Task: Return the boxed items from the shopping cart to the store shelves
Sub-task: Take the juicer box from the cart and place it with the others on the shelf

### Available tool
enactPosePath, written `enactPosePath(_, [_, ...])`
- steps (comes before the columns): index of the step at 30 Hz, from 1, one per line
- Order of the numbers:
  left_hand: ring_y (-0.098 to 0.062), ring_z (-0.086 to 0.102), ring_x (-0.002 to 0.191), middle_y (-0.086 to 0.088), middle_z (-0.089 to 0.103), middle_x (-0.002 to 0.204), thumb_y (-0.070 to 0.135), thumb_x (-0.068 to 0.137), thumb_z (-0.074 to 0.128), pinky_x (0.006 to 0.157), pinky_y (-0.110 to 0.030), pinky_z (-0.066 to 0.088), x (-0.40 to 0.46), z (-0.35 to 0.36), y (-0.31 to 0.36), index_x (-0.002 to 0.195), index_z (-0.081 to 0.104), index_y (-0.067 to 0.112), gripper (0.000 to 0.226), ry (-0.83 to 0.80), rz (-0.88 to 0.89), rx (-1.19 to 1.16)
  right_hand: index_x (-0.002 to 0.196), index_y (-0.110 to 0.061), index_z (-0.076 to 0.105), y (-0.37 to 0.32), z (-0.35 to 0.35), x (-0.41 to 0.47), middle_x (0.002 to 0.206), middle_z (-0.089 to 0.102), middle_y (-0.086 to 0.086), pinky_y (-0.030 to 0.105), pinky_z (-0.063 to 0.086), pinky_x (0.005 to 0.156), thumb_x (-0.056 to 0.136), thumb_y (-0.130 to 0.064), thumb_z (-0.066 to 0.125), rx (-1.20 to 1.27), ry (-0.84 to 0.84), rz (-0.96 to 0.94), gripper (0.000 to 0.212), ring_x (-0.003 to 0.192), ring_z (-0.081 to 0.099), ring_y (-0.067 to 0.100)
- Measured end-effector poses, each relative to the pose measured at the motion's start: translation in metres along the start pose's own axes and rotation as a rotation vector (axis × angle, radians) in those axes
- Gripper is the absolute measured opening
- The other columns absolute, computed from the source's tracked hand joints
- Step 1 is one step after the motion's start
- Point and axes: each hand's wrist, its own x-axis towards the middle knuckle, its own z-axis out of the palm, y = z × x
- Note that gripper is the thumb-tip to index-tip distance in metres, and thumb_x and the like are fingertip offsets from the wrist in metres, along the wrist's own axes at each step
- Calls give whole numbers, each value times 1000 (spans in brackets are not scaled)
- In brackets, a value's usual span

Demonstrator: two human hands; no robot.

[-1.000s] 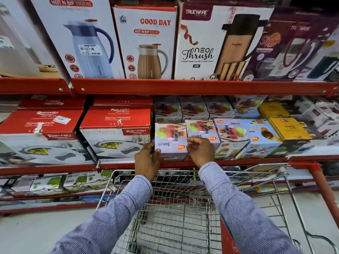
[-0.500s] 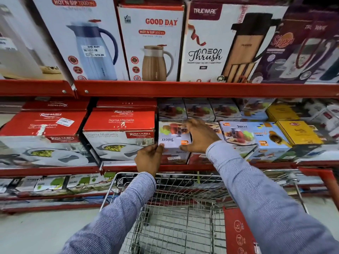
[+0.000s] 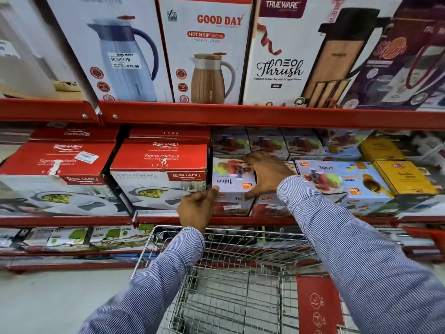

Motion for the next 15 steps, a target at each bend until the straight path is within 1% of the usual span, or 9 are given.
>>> enactPosePath(3, [-15, 72, 74, -5, 79, 77, 59, 75, 68, 79, -30, 59, -3, 1, -1, 88, 80, 16, 47, 3, 42, 19, 143, -14, 35, 1, -2, 1, 146, 43, 10, 43, 35, 108, 43, -76, 73, -28, -9, -6, 124, 131, 41, 30])
enactPosePath(8, [-9, 70, 68, -4, 78, 75, 57, 79, 65, 69, -16, 51, -9, 0, 2, 88, 79, 15, 45, 9, 82, 46, 142, -14, 36, -1, -2, -3, 145, 43, 11, 43, 34, 109, 43, -77, 71, -38, -4, -7, 123, 131, 40, 30])
enactPosePath(10, [-12, 70, 69, -4, 77, 74, 59, 79, 64, 71, -20, 52, -9, -1, 3, 85, 79, 15, 47, -9, 69, 53, 144, -14, 34, -3, -3, -6, 148, 41, 11, 44, 34, 111, 47, -74, 73, -18, -1, 7, 120, 133, 39, 31])
enactPosePath(13, [-16, 69, 67, -4, 75, 67, 63, 78, 62, 72, -27, 54, -9, -4, 3, 75, 78, 16, 50, -22, 61, 76, 143, -14, 35, -8, -3, -12, 150, 40, 9, 43, 34, 112, 52, -66, 75, 22, 4, 25, 112, 135, 38, 31])
enactPosePath(15, [-16, 71, 72, -3, 77, 72, 62, 79, 63, 76, -32, 56, -10, -12, -4, 77, 79, 20, 45, -19, 72, 92, 146, -15, 30, -15, -1, -19, 153, 35, 8, 42, 32, 113, 56, -64, 76, 47, 21, 49, 111, 139, 34, 29])
